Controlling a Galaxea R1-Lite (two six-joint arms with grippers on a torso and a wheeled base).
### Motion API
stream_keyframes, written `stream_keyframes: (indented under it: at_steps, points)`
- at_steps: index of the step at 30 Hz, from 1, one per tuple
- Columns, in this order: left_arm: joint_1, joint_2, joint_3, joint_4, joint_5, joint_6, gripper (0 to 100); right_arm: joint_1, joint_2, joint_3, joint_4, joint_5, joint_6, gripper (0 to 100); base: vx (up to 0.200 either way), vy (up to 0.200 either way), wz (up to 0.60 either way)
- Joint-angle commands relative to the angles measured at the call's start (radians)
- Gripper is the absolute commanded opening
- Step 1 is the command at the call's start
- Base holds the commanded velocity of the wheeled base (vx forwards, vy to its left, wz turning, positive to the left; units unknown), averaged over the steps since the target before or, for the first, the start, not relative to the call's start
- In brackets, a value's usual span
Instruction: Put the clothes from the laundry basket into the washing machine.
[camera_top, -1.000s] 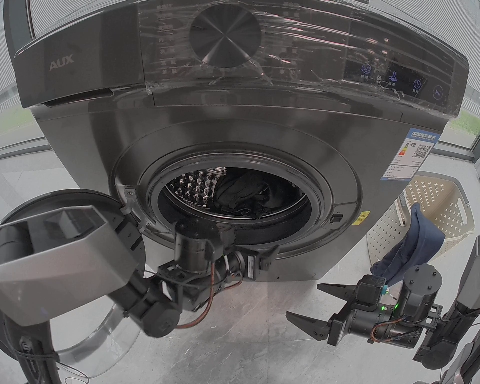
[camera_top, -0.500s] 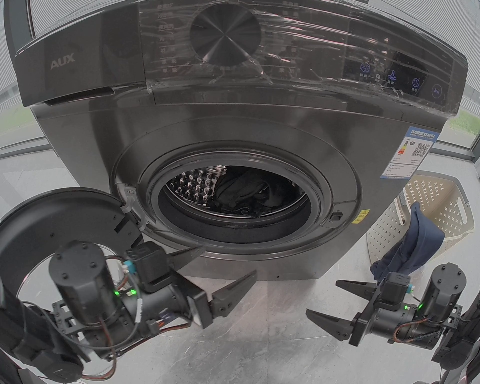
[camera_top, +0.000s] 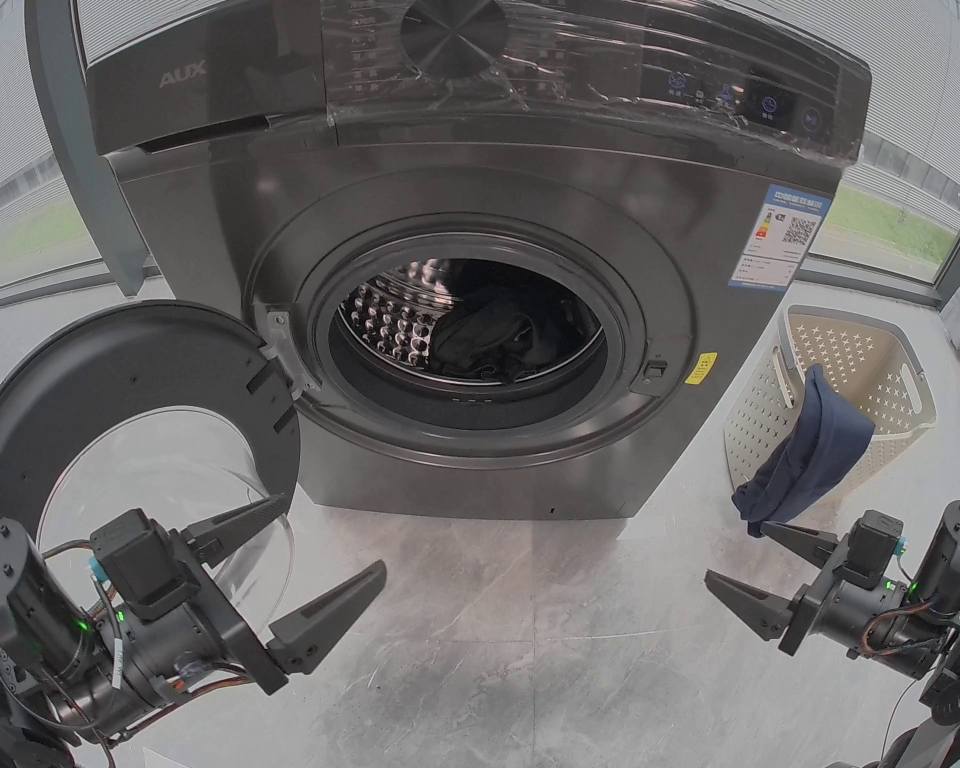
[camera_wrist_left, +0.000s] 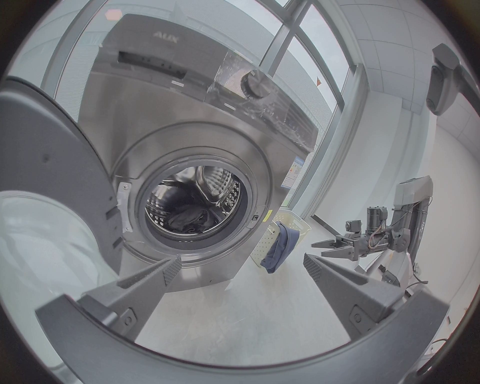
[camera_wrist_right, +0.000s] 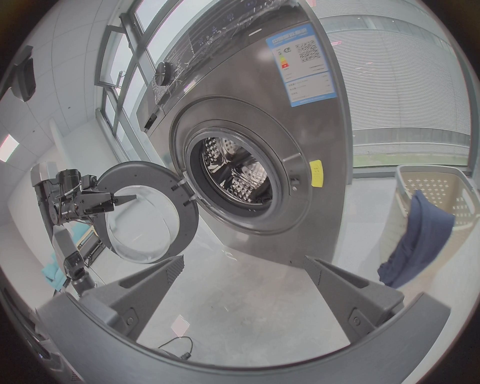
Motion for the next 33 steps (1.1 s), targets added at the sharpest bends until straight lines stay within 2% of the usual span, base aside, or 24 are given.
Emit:
stream_keyframes:
  at_steps: [1, 2, 3, 6, 7, 10, 12, 13, 15, 16, 22, 24, 26, 27, 28, 30, 33]
  points:
    - [0.090, -0.175, 0.072, 0.045, 0.006, 0.055, 100, -0.123, -0.319, 0.018, 0.241, 0.000, -0.027, 100, -0.200, 0.000, 0.00]
    - [0.092, -0.178, 0.075, 0.047, 0.006, 0.056, 100, -0.126, -0.327, 0.018, 0.250, 0.000, -0.027, 100, -0.200, 0.000, 0.00]
    - [0.107, -0.222, 0.101, 0.066, 0.007, 0.069, 100, -0.151, -0.421, 0.018, 0.346, -0.002, -0.030, 100, -0.200, 0.000, 0.00]
    - [0.173, -0.291, 0.134, 0.093, 0.015, 0.087, 100, -0.200, -0.552, 0.016, 0.481, -0.002, -0.041, 100, -0.200, 0.000, 0.00]
    - [0.206, -0.329, 0.143, 0.105, 0.015, 0.089, 100, -0.232, -0.612, 0.018, 0.530, -0.003, -0.050, 100, 0.000, 0.000, 0.00]
    - [0.242, -0.403, 0.149, 0.155, 0.018, 0.086, 100, -0.307, -0.756, 0.012, 0.642, -0.002, -0.071, 100, 0.000, 0.000, 0.00]
    - [0.261, -0.472, 0.149, 0.224, 0.030, 0.089, 100, -0.355, -0.853, 0.004, 0.716, 0.000, -0.081, 100, 0.000, 0.000, 0.00]
    - [0.282, -0.550, 0.144, 0.303, 0.059, 0.092, 100, -0.396, -0.938, -0.004, 0.791, 0.000, -0.084, 100, 0.000, -0.200, 0.00]
    - [0.288, -0.572, 0.143, 0.326, 0.067, 0.093, 100, -0.407, -0.961, -0.005, 0.813, 0.000, -0.084, 100, 0.000, -0.200, 0.00]
    - [0.325, -0.688, 0.147, 0.478, 0.093, 0.096, 100, -0.470, -1.100, -0.027, 0.948, 0.001, -0.087, 100, 0.000, -0.200, 0.00]
    - [0.440, -0.946, 0.143, 0.748, 0.076, 0.095, 100, -0.565, -1.358, -0.081, 1.244, 0.006, -0.087, 100, 0.000, -0.200, 0.00]
    - [0.469, -1.008, 0.149, 0.810, 0.061, 0.095, 100, -0.565, -1.365, -0.071, 1.264, 0.001, -0.081, 100, 0.000, -0.200, 0.00]
    - [0.494, -1.081, 0.149, 0.892, 0.043, 0.095, 100, -0.565, -1.359, -0.024, 1.222, 0.003, -0.082, 100, 0.000, -0.200, 0.00]
    - [0.494, -1.081, 0.149, 0.892, 0.043, 0.095, 100, -0.565, -1.359, -0.024, 1.222, 0.003, -0.082, 100, 0.000, -0.200, 0.00]
    - [0.523, -1.144, 0.147, 0.970, 0.021, 0.096, 100, -0.564, -1.361, 0.018, 1.215, -0.008, -0.093, 100, 0.000, -0.200, 0.00]
    - [0.560, -1.190, 0.149, 1.050, 0.009, 0.099, 100, -0.561, -1.362, 0.008, 1.251, -0.017, -0.097, 100, 0.000, -0.200, 0.00]
    - [0.612, -1.222, 0.144, 1.165, 0.018, 0.115, 100, -0.554, -1.376, 0.004, 1.264, -0.011, -0.114, 100, 0.000, -0.200, 0.00]
